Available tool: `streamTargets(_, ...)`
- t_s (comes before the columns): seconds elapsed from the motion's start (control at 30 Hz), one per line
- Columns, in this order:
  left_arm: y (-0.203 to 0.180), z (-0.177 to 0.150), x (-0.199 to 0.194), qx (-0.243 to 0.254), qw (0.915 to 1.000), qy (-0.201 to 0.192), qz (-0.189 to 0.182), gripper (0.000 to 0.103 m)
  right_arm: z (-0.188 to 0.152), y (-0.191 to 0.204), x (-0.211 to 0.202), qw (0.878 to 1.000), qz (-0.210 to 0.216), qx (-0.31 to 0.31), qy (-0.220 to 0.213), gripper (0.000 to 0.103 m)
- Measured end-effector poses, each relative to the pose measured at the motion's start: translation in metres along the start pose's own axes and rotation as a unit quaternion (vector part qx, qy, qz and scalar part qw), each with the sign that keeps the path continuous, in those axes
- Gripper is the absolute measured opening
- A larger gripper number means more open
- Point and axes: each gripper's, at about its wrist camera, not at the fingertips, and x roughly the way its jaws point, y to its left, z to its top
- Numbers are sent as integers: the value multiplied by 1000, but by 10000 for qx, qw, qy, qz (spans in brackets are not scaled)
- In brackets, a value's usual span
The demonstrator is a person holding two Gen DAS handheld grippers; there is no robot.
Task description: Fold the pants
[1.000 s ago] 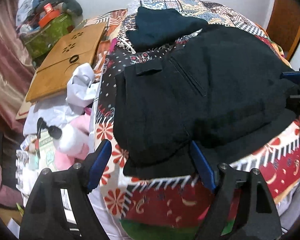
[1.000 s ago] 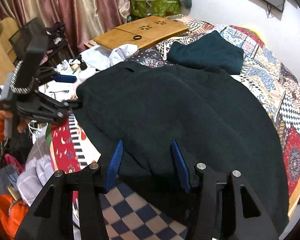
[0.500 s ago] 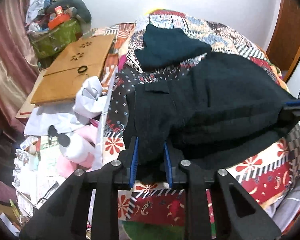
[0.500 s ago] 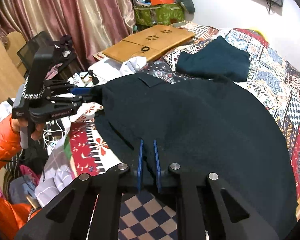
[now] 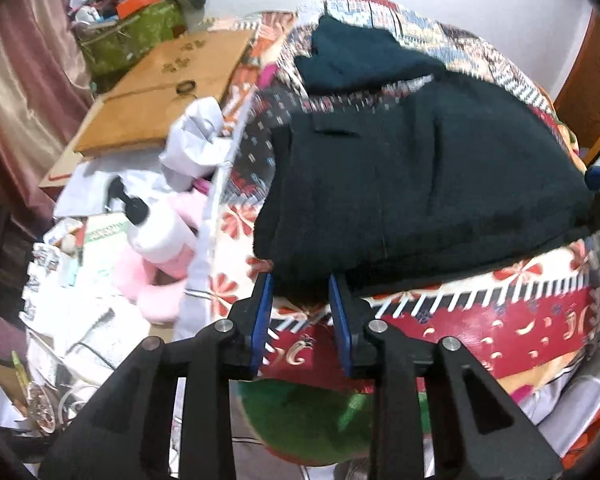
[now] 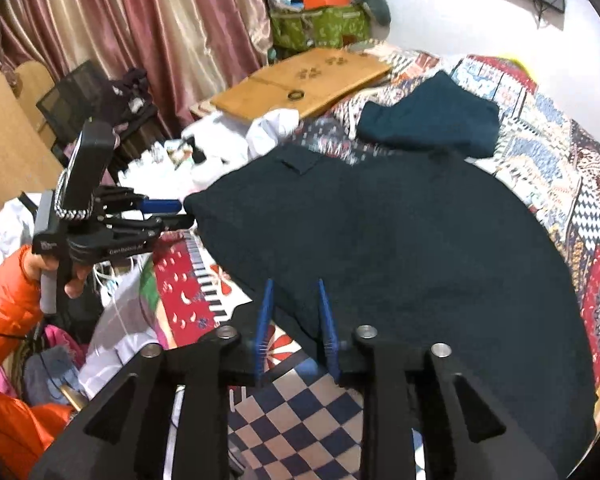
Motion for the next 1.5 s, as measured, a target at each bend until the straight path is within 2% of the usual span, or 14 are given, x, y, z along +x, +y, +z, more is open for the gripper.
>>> streamTargets(0.1, 4, 20, -20, -217, 9995, -214, -118, 30, 6, -13, -16, 9993, -140, 202, -289, 35)
streamTargets(0.17, -1, 34, -27, -208, 9986, -440, -200, 39, 8, -25, -22, 9976, -317, 425, -448, 45)
streamTargets(0.23, -14, 47, -25, -61, 9979, -596, -238, 55, 7, -38, -22, 9953, -546, 641, -484, 45)
streamTargets(0.33, -30, 54, -5, 150, 9982, -468, -338, 57, 1, -56, -11, 9922, -729, 970, -283, 45)
streamTargets(0.47, -39, 43, 36, 319, 9993, 130, -109, 57, -20, -73, 13, 9880, -807, 1284, 301, 45)
streamTargets(0.53, -37, 28, 48, 290, 9989, 349, 100, 63, -32, -68, 9, 9888, -861, 1214, 118, 50)
streamTargets(0.63, -30, 15, 40, 148, 9996, 184, 122, 69, -39, -57, 1, 9895, -978, 1065, 79, 52)
streamTargets(0.77, -21, 16, 31, 8, 9996, 282, -16, 70, -45, -58, -8, 9888, -912, 1178, -24, 52)
streamTargets(0.9, -23, 33, 15, 59, 9998, 186, 49, 70, -46, -69, -16, 9874, -932, 1280, -62, 52)
streamTargets(1.0, -34, 57, 0, 99, 9999, -18, -90, 71, -53, -84, -32, 9840, -1114, 1382, -183, 52)
streamTargets(1.1, -54, 81, -5, 205, 9994, -143, -253, 73, -65, -106, -55, 9769, -1374, 1599, -363, 52)
streamTargets(1.23, -99, 115, -1, 490, 9973, -167, -525, 76, -94, -143, -90, 9602, -1764, 2074, -619, 53)
streamTargets(1.37, -150, 138, 15, 892, 9935, -38, -705, 76, -132, -189, -122, 9330, -2262, 2692, -762, 54)
streamTargets(1.5, -204, 151, 41, 1310, 9877, 216, -827, 76, -168, -226, -143, 9057, -2509, 3321, -808, 54)
